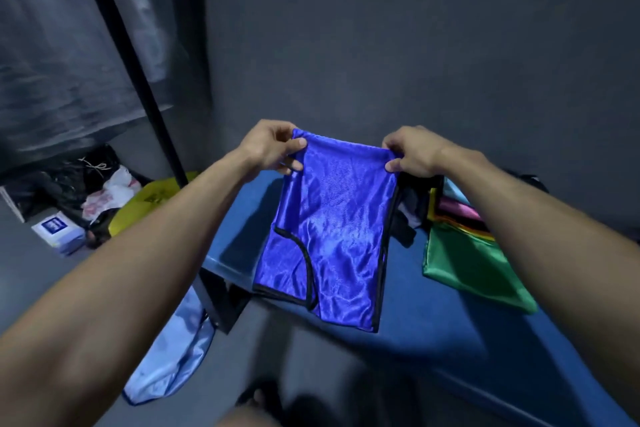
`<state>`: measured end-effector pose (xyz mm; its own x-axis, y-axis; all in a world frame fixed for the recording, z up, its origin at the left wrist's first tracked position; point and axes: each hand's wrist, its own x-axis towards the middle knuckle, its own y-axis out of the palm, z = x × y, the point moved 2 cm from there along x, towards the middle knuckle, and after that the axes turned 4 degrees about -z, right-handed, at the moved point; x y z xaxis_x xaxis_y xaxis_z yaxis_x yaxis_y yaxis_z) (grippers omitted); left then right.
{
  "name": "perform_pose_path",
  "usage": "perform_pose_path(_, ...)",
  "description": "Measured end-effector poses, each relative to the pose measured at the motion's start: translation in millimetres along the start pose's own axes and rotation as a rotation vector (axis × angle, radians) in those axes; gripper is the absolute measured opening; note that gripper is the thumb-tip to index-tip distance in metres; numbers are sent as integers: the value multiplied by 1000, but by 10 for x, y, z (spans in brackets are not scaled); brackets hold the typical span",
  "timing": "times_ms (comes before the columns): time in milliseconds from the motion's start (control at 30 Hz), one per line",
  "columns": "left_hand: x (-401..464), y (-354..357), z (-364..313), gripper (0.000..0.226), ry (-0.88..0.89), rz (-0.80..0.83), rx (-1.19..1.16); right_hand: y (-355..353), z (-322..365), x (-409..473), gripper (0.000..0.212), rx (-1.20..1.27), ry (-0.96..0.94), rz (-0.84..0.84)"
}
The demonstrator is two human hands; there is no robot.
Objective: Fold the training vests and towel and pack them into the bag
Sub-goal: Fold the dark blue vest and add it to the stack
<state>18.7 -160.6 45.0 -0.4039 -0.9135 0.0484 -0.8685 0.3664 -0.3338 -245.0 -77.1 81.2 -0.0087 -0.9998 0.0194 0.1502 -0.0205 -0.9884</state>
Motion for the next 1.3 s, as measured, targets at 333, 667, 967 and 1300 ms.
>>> perform_pose_path(333,-550,-283,338,10,187,116,92,118,221,-823,19,143,-281,-98)
perform_pose_path(667,-1482,-275,999,27,256,152,266,1076,599,-1704,15,153,-430,-125)
perform_pose_path(967,-1752,-196,1127,31,421,199,569,1504,853,-2084,43,-86,-407,-308)
perform_pose_path(1300,-1864,106,1343,49,666,-50,1130,1704,954,-2169,43,-297,-320,-440)
